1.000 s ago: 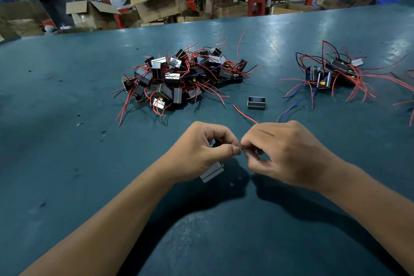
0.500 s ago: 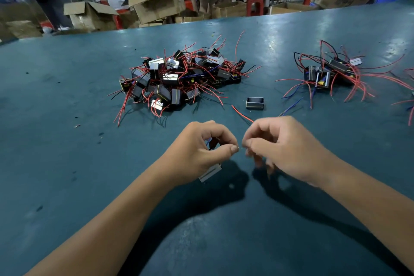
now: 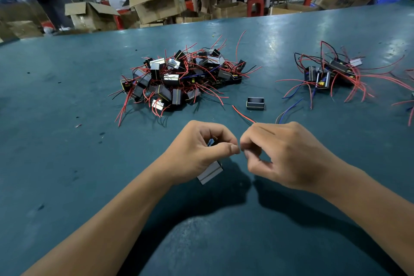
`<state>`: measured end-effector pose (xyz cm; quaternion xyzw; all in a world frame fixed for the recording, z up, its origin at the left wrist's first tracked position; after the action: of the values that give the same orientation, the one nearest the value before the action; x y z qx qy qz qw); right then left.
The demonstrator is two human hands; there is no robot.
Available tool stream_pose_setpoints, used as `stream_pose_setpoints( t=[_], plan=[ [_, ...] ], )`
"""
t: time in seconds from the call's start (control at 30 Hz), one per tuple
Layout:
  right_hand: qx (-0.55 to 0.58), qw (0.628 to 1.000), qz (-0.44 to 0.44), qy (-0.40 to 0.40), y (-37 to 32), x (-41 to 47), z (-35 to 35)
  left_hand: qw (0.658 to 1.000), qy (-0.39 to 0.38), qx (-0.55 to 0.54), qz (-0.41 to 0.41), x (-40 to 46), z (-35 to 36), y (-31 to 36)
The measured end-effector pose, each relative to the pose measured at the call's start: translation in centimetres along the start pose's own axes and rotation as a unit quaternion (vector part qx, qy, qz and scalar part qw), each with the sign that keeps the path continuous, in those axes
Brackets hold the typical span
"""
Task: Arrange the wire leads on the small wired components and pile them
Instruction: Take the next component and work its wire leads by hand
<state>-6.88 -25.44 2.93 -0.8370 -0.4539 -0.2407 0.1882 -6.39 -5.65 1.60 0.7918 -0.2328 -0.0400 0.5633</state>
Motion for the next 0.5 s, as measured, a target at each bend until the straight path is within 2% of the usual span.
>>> stream_pose_setpoints(
  t=[0.2,0.5],
  plan=[
    [0.007,1.000,0.021,0.005,-0.05,-0.04,-0.33,1.000,-0.002,-0.005,-0.006,0.10,0.01,-0.13],
    [-0.031,0.999,-0.020,0.019,-0.07,0.08,-0.25,1.000,-0.010,-0.015,-0.009,0.01,0.02,0.02]
  ],
)
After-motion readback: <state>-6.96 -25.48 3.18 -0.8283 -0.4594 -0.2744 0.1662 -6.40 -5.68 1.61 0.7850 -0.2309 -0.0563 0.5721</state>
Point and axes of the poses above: each hand's wrist, its own x-axis towards the middle knuckle, its own z-axis out of the palm, y = z × x, the point moved 1 cm from there along x, towards the middle knuckle
